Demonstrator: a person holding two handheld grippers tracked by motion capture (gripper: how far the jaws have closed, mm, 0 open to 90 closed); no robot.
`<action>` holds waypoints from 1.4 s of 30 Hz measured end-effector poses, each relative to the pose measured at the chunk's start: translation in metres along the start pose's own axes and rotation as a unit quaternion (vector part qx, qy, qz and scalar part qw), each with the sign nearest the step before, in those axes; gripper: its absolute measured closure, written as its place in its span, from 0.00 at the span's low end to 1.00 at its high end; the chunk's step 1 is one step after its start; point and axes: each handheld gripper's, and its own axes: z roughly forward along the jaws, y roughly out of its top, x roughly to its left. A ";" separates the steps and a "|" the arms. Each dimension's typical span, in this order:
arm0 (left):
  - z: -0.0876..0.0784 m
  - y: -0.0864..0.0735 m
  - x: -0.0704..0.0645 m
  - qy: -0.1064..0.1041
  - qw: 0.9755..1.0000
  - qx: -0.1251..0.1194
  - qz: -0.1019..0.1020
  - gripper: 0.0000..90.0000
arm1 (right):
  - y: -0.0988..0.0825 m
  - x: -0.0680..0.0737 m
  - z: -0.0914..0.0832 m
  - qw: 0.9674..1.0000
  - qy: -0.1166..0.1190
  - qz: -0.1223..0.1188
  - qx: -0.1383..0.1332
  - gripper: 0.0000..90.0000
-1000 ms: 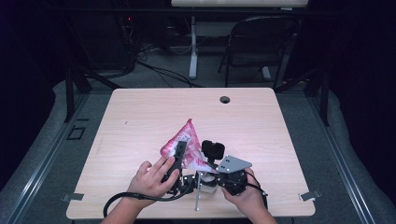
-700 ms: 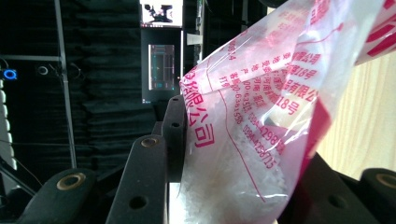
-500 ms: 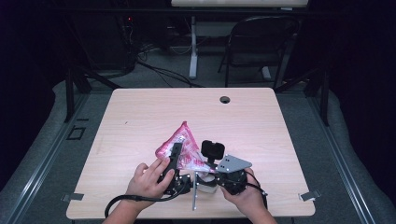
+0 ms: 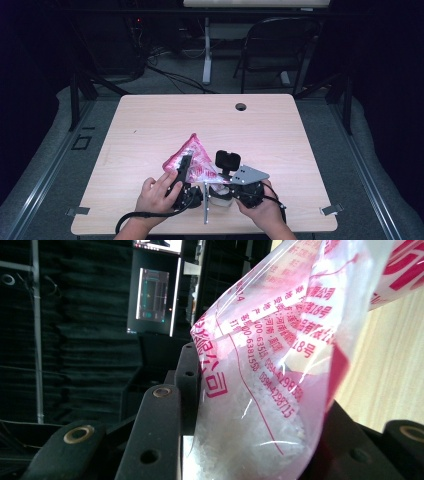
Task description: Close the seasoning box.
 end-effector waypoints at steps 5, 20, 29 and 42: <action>0.000 -0.002 0.001 -0.011 1.000 0.001 -0.018 0.78 | 0.001 0.001 0.000 1.000 0.003 0.000 -0.003 1.00; 0.005 -0.008 -0.005 -0.061 0.996 0.007 -0.063 0.79 | 0.001 -0.001 -0.003 0.999 0.008 0.023 -0.037 0.69; 0.008 -0.012 -0.004 -0.086 0.990 0.011 -0.111 0.79 | 0.001 -0.003 -0.004 0.997 0.016 0.033 -0.067 0.51; 0.014 -0.020 -0.008 -0.128 0.976 0.016 -0.173 0.79 | 0.001 -0.006 -0.007 0.997 0.010 0.036 -0.072 0.47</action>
